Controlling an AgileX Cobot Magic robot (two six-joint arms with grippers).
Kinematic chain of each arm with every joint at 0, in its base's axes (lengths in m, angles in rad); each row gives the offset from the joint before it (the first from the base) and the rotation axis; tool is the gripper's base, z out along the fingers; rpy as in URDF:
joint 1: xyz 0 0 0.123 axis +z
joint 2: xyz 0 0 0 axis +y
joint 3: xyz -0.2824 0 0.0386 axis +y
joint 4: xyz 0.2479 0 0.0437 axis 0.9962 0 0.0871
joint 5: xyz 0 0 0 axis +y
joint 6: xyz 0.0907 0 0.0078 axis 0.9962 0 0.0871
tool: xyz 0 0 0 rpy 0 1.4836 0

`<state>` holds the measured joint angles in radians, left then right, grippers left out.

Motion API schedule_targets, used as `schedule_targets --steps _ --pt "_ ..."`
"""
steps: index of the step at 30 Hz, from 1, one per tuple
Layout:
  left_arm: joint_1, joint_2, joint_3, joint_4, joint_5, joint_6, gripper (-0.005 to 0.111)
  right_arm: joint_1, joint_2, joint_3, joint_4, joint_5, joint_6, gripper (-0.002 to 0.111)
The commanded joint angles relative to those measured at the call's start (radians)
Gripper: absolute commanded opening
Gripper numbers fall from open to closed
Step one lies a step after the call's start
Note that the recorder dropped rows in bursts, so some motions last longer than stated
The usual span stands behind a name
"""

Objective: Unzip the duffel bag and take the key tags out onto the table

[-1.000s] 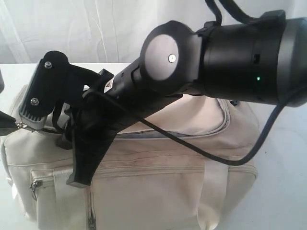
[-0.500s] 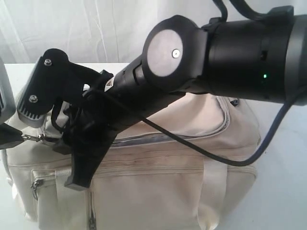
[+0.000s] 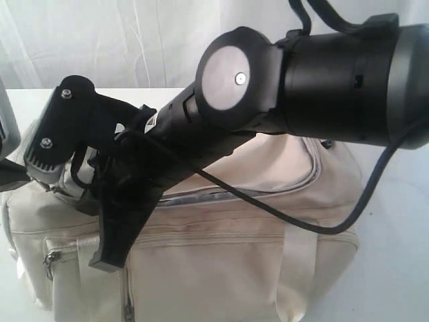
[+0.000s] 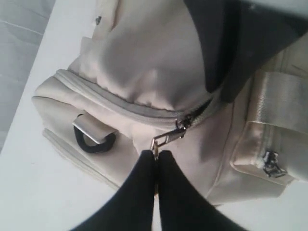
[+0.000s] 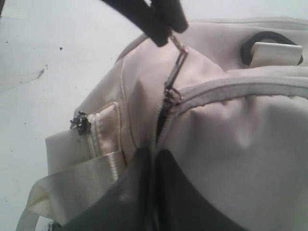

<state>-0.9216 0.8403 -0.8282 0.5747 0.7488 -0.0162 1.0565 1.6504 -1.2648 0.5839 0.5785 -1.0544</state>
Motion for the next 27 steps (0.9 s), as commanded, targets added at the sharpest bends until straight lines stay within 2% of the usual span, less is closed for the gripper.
schedule_targets --steps 1,9,15,19,22,27 --pt "0.002 -0.012 0.001 0.167 -0.022 -0.098 0.000 0.002 0.005 -0.002 -0.008 0.076 0.013 0.000" --pt "0.002 0.082 0.001 0.274 -0.038 -0.157 0.000 0.002 0.005 -0.002 -0.011 0.132 0.027 0.000" --pt "0.002 0.149 0.001 0.426 -0.005 -0.274 0.000 0.002 0.005 -0.002 -0.015 0.161 0.034 0.000" --pt "0.006 0.175 0.001 0.484 -0.022 -0.284 0.000 0.002 0.005 -0.002 -0.015 0.170 0.034 0.000" --pt "0.047 0.191 0.001 0.520 -0.063 -0.320 0.000 0.002 0.005 -0.002 -0.019 0.180 0.034 0.000" --pt "0.191 0.214 0.001 0.532 -0.222 -0.332 0.000 0.002 0.005 -0.002 -0.019 0.184 0.038 0.000"
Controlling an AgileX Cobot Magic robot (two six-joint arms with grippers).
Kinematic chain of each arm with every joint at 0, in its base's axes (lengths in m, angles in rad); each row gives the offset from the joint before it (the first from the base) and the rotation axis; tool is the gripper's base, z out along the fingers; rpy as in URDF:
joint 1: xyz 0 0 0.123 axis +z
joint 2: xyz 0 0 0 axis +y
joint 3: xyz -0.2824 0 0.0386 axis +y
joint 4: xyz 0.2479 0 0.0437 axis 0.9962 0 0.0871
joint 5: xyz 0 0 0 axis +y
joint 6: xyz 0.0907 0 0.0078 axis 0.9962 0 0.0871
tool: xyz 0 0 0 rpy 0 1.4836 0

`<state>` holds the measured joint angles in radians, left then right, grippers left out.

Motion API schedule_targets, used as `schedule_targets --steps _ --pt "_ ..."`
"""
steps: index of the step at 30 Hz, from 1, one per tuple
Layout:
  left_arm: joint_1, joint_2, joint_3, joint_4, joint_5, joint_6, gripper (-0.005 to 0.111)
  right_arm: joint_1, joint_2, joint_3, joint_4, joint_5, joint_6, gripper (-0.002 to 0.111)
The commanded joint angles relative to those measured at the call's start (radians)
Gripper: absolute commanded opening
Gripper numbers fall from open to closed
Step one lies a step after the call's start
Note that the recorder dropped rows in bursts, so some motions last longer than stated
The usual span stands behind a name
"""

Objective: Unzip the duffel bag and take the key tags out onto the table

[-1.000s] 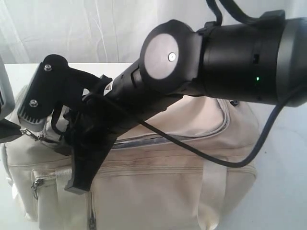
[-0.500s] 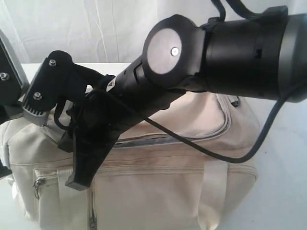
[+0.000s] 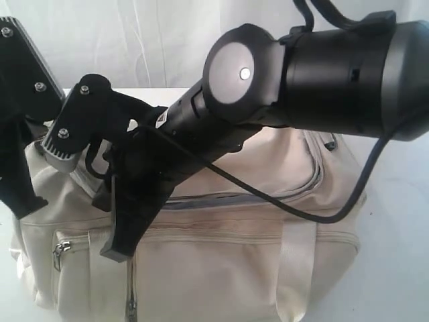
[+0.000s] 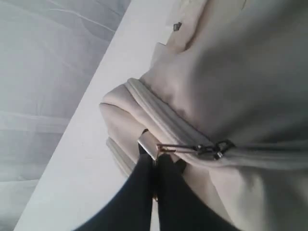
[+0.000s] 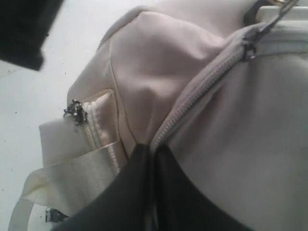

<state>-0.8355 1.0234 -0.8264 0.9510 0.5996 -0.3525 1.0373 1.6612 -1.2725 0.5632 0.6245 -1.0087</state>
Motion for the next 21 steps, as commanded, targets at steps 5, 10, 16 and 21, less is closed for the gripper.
schedule_targets --steps 5,10,16,21 --pt "0.276 0.067 -0.001 0.161 -0.250 -0.022 0.000 0.021 -0.006 0.006 -0.003 0.141 -0.008 0.000" --pt "0.396 0.121 -0.001 0.161 -0.442 -0.026 0.000 0.021 -0.006 0.006 -0.003 0.157 -0.008 0.000" --pt "0.493 0.231 -0.061 0.161 -0.557 -0.033 0.000 0.021 -0.006 0.006 -0.003 0.175 -0.005 0.000" --pt "0.533 0.355 -0.156 0.161 -0.571 -0.036 0.000 0.021 -0.006 0.006 -0.003 0.179 -0.001 0.000"
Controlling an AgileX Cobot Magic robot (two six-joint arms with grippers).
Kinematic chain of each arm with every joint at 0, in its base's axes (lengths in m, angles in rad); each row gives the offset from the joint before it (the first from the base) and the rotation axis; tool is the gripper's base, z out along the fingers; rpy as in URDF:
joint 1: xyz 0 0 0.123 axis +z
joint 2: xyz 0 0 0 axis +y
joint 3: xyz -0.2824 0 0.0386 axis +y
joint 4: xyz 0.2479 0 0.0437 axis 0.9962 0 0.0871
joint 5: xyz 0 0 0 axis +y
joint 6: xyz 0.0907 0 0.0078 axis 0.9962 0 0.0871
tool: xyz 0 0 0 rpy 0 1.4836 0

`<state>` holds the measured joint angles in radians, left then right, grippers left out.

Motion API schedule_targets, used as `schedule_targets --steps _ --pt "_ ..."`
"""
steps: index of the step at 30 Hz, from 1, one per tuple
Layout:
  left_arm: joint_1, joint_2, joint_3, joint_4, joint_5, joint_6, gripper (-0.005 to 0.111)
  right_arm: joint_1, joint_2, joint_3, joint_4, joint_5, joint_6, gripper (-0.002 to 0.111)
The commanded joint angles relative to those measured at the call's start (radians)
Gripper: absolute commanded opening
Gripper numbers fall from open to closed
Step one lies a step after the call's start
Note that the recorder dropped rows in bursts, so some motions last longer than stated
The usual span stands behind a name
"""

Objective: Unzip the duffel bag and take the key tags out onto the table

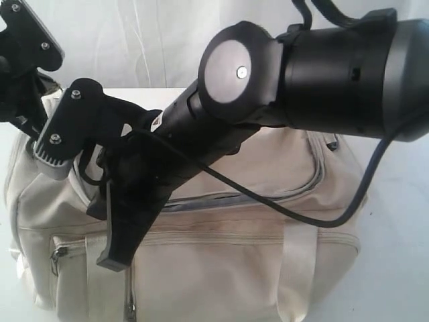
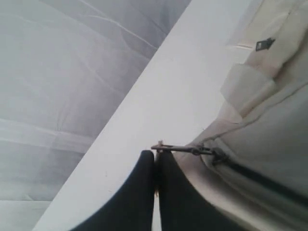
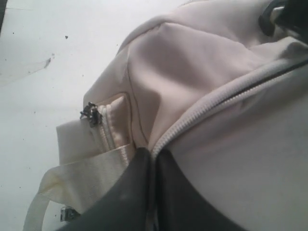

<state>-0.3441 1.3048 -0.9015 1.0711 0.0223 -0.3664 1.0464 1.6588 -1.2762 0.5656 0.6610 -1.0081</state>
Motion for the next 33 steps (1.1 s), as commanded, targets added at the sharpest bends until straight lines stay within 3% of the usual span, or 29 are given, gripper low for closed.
schedule_targets --steps 1,8,10,18,22,27,33 --pt "0.043 0.100 -0.100 0.040 0.001 -0.019 0.000 0.012 -0.004 0.010 -0.005 0.142 0.000 0.000" --pt "0.043 0.244 -0.192 0.040 0.022 -0.019 0.001 0.012 -0.004 0.010 -0.005 0.142 0.003 0.000" --pt "0.043 0.265 -0.205 0.030 0.054 -0.024 0.006 0.012 -0.004 0.010 -0.005 0.142 0.009 0.000" --pt "0.040 0.240 -0.205 0.025 0.096 -0.028 0.064 0.012 -0.004 0.010 -0.005 0.096 0.054 0.001" --pt "0.040 0.152 -0.205 -0.047 0.107 -0.031 0.067 0.012 -0.009 0.010 -0.007 0.070 0.085 0.017" --pt "0.040 0.000 -0.205 -0.242 0.189 -0.031 0.067 0.010 -0.060 0.010 -0.028 0.045 0.124 0.058" --pt "0.040 -0.183 -0.205 -0.614 0.501 0.075 0.065 0.010 -0.196 0.010 -0.220 0.052 0.295 0.061"
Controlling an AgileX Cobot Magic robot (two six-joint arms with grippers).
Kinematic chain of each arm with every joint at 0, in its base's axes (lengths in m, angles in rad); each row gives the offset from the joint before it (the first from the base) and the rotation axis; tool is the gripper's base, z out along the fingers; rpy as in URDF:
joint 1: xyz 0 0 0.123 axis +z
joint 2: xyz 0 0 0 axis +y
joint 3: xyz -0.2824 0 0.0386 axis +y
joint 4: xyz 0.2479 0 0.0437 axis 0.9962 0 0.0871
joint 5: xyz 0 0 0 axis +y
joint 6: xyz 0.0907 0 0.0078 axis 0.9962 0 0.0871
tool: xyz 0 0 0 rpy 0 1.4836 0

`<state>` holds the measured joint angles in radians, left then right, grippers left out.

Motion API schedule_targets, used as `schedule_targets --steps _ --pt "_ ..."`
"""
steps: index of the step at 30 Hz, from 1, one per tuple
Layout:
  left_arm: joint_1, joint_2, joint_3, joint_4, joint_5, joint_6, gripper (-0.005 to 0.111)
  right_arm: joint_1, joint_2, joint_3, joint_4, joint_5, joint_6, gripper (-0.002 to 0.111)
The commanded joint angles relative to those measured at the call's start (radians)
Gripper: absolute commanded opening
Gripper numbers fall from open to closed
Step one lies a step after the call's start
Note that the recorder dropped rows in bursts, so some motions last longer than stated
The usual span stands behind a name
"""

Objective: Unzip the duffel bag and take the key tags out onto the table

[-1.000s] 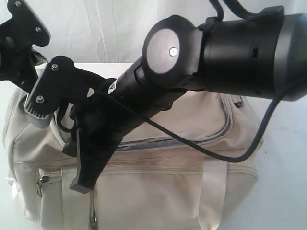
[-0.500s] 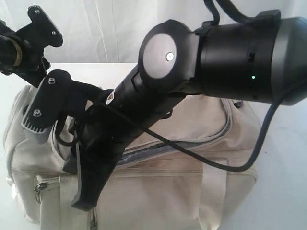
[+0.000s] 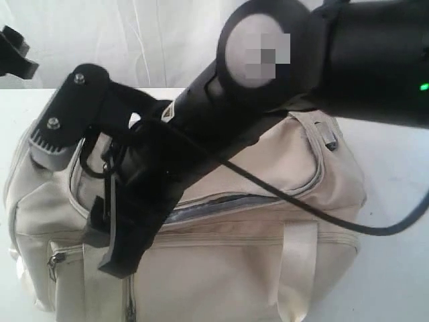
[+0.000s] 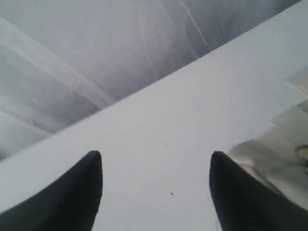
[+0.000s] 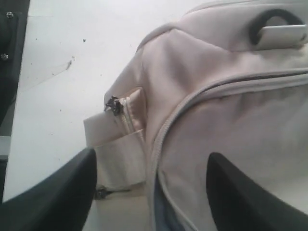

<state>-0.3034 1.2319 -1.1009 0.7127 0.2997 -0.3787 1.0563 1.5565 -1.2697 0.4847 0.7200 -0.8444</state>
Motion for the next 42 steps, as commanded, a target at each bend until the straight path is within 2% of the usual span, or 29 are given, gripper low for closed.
schedule_targets --steps 1,5,9,18,21,22,24,31,33,37,42 --pt "0.000 -0.135 -0.006 -0.348 0.289 0.166 0.061 0.000 -0.119 0.003 -0.194 -0.002 0.174 0.061" --pt "0.000 -0.204 0.003 -0.747 0.515 0.546 0.032 0.000 -0.183 0.003 -0.369 0.062 0.258 0.061" --pt "0.000 -0.292 0.079 -1.020 0.616 0.747 0.000 0.000 -0.187 0.003 -0.416 0.115 0.265 0.061" --pt "0.000 -0.575 0.351 -1.037 0.448 0.778 0.000 0.000 -0.078 0.003 -0.490 0.119 0.267 0.058" --pt "0.000 -0.642 0.409 -1.036 0.371 0.782 0.000 0.000 -0.029 0.003 -0.601 0.126 0.279 0.055" --pt "0.000 -0.675 0.438 -1.034 0.335 0.782 0.000 0.000 0.002 0.003 -0.694 0.127 0.319 0.055" --pt "0.000 -0.710 0.470 -1.037 0.295 0.782 0.000 0.000 0.040 0.003 -0.784 0.129 0.386 0.055" --pt "0.000 -0.755 0.472 -1.041 0.282 0.782 0.000 0.000 0.099 0.003 -0.802 0.128 0.390 0.055" --pt "0.000 -0.755 0.472 -1.043 0.280 0.782 0.000 0.000 0.106 0.003 -0.806 0.109 0.390 0.045" --pt "0.000 -0.755 0.472 -1.045 0.278 0.780 0.000 0.000 0.110 0.003 -0.837 0.099 0.405 0.001" --pt "0.000 -0.755 0.472 -1.045 0.278 0.780 0.000 0.002 0.073 -0.020 -0.747 0.105 0.426 0.000"
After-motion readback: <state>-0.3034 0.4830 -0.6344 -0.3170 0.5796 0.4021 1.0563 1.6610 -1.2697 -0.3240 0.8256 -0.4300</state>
